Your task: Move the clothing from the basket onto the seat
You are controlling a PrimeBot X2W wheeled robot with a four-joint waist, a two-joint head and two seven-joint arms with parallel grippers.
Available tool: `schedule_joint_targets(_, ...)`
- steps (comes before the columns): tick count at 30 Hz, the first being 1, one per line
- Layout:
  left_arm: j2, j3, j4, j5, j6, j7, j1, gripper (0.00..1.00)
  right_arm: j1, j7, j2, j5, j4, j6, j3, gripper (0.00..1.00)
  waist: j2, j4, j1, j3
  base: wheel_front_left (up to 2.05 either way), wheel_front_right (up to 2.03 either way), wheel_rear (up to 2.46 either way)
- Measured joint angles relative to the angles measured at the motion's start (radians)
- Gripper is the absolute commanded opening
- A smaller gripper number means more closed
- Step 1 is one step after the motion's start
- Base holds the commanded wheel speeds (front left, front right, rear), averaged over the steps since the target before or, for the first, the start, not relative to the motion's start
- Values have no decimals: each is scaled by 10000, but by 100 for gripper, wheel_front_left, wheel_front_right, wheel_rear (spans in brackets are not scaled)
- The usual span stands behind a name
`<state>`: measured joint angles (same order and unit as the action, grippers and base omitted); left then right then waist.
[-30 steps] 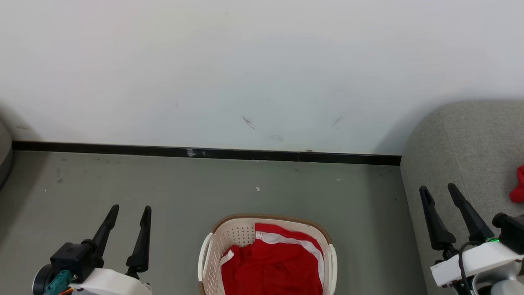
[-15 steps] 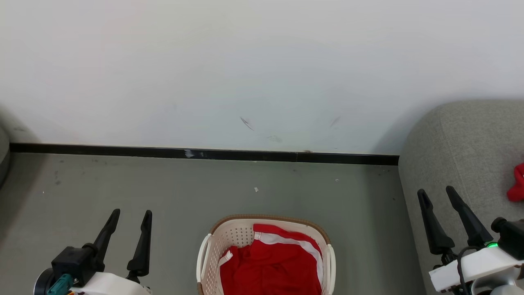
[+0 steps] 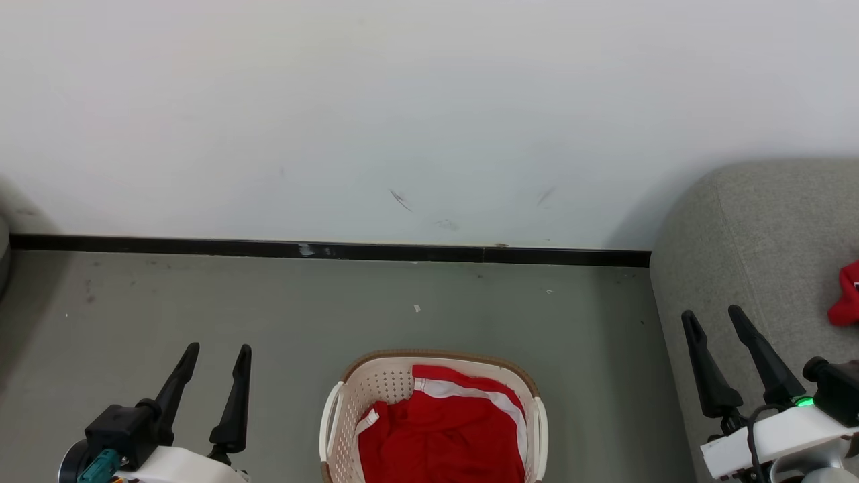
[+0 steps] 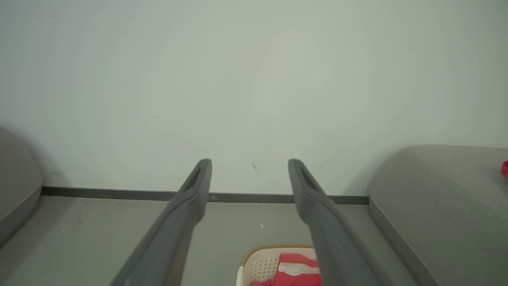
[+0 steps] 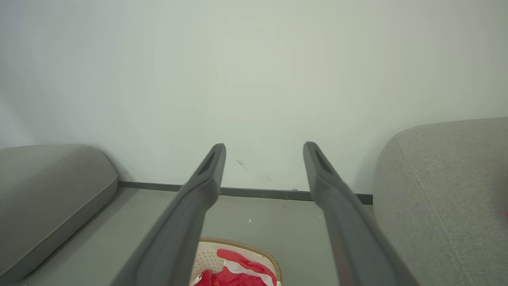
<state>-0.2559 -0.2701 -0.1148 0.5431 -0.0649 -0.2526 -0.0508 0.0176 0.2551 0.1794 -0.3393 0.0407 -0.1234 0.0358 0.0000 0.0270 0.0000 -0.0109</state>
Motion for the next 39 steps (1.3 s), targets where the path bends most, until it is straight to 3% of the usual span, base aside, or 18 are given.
schedule_joint_targets(39, 186, 134, -213, -445, 600, 0, -23, 100, 161, 0, -127, 84, -376, 0, -236, 100, 0, -272, 0, 666, 0, 0, 0)
